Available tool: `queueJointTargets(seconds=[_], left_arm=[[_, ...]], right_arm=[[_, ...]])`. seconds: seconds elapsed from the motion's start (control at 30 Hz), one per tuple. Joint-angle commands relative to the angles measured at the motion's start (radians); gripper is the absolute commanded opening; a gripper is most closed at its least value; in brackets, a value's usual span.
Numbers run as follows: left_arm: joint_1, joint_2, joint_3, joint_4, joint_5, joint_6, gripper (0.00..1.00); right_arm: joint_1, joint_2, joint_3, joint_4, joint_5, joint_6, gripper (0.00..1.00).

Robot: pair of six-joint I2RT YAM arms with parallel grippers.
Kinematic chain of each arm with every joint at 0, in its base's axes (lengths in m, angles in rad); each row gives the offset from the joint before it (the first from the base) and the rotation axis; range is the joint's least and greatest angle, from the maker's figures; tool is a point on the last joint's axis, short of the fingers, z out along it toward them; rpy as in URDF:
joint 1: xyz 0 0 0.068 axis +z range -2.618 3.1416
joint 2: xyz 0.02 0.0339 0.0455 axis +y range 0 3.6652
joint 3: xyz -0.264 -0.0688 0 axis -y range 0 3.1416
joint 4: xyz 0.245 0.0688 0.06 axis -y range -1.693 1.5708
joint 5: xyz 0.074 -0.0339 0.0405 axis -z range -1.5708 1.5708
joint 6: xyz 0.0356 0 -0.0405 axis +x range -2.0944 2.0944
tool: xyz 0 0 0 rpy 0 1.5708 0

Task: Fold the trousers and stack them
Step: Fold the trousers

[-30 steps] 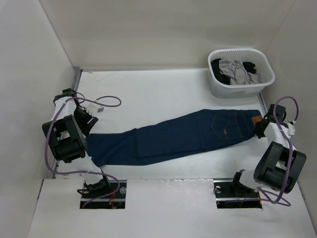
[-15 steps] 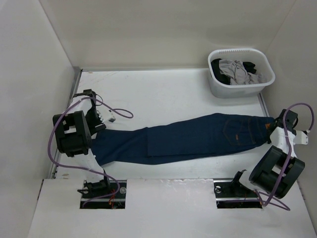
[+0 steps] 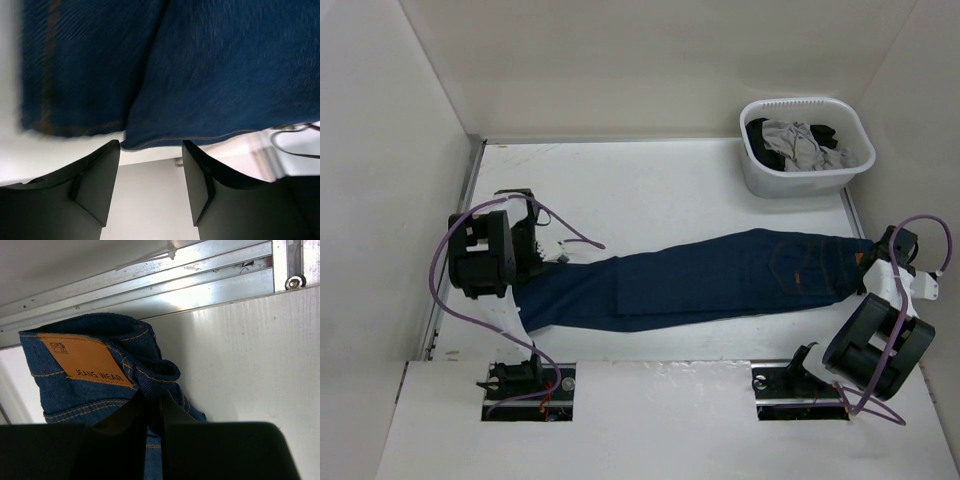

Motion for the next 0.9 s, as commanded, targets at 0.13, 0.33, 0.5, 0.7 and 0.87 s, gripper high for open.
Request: queueJointTargets(seconds=[0.13,0.33,0.5,0.7,0.87], left_arm=[[0.017,0.157,0.073,-0.039,-0.027,-0.22,0.48],[0.048,0.121,0.109,0.004,0.01,-0.229,0.04],[0.061,0.004,0.172,0.018,0.056,-0.223,0.0],[0.061,-0.074,0.245,-0.048,0.073,-0.194,0.03],[0.058,-0.067,0.339,-0.131,0.077,-0.154,0.05]], right_arm=[[-0.017,-0.035,0.009,0.02,0.024,0.047,0.02],[-0.027,-0.047,0.001,0.025,0.017,0.033,0.02],[-0.013,-0.041,-0.005,0.026,0.014,0.022,0.01],[0.038,-0.021,0.03,0.034,0.064,-0.103,0.0],[0.064,-0.026,0.014,0.061,0.069,-0.142,0.0]])
